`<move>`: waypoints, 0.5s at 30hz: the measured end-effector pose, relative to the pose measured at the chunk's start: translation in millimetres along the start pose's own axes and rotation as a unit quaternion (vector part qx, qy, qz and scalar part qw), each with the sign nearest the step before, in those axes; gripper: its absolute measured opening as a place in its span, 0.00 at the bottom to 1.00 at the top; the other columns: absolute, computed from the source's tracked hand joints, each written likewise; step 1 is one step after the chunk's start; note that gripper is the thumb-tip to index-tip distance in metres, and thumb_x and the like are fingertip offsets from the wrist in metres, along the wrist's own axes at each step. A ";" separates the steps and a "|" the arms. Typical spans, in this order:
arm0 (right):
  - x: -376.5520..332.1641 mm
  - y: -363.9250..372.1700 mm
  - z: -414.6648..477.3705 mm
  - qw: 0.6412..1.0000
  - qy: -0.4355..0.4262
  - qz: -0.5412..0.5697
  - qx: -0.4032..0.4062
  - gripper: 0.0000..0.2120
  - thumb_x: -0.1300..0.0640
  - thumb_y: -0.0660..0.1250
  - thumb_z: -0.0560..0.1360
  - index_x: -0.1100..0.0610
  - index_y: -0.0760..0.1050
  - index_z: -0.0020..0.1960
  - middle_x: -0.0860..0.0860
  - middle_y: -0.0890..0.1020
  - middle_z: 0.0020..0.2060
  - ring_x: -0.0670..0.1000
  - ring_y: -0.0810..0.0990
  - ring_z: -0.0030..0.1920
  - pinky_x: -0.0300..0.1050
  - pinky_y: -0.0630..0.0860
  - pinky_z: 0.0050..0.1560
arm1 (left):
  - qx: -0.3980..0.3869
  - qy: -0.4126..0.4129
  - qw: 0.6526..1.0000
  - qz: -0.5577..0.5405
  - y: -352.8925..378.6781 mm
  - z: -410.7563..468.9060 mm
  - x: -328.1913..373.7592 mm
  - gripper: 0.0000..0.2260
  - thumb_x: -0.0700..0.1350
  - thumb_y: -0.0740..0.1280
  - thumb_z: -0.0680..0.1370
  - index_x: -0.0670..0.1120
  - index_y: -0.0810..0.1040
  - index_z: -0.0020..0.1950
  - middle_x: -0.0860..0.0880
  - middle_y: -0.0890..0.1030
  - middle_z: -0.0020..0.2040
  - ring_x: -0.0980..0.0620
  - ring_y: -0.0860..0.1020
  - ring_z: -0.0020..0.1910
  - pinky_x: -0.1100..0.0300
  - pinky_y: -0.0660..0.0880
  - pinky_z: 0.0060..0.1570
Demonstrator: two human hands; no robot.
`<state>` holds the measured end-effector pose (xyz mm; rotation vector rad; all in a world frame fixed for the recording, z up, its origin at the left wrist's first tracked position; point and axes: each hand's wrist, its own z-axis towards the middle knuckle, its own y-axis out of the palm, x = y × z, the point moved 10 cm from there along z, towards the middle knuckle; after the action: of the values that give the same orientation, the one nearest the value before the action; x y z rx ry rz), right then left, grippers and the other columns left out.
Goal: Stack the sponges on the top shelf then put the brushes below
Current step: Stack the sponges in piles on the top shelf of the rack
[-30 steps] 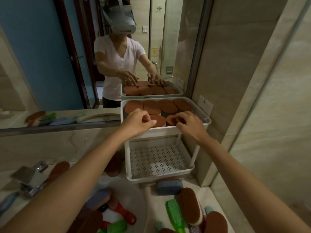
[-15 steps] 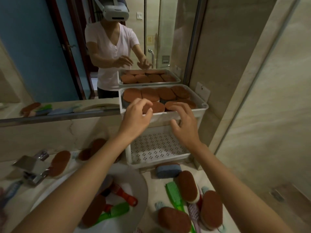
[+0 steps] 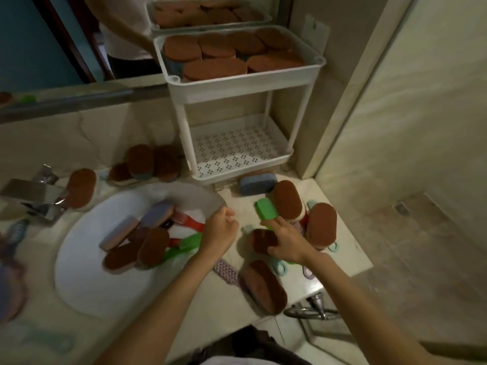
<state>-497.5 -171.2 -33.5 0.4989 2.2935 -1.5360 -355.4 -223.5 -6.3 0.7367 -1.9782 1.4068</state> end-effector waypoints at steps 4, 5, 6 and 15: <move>16.8 15.2 -11.9 0.999 0.000 -0.047 0.002 0.35 0.53 0.70 0.70 0.56 0.59 0.73 0.59 0.68 0.67 0.60 0.67 0.67 0.50 0.65 0.67 | -0.105 -0.052 0.992 0.038 44.7 -15.1 -36.0 0.06 0.40 0.66 0.73 0.42 0.77 0.49 0.42 0.82 0.52 0.44 0.79 0.54 0.58 0.73 0.50; 20.1 18.0 -11.9 0.998 0.005 -0.065 0.011 0.36 0.53 0.70 0.70 0.56 0.57 0.74 0.59 0.67 0.67 0.60 0.67 0.67 0.51 0.66 0.66 | -0.131 -0.063 0.988 0.053 53.8 -19.7 -42.5 0.04 0.41 0.67 0.72 0.45 0.75 0.45 0.43 0.82 0.51 0.45 0.79 0.54 0.60 0.72 0.48; 22.9 21.0 -12.0 0.996 0.011 -0.081 0.020 0.37 0.54 0.69 0.70 0.56 0.56 0.74 0.59 0.67 0.67 0.60 0.67 0.67 0.51 0.67 0.66 | -0.154 -0.070 0.983 0.063 62.2 -24.1 -47.6 0.06 0.43 0.69 0.71 0.47 0.73 0.43 0.43 0.82 0.51 0.45 0.79 0.54 0.60 0.72 0.46; 24.8 28.7 -15.0 0.991 0.029 -0.105 0.077 0.37 0.55 0.68 0.70 0.59 0.56 0.74 0.59 0.68 0.66 0.61 0.68 0.65 0.52 0.68 0.62 | -0.212 -0.090 0.966 0.120 94.4 -38.9 -62.7 0.28 0.48 0.76 0.65 0.45 0.72 0.63 0.46 0.78 0.62 0.47 0.76 0.60 0.58 0.73 0.57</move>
<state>-507.3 -144.5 -62.8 0.3523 2.3454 -1.8305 -376.4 -153.4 -101.1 0.4509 -2.4707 1.0088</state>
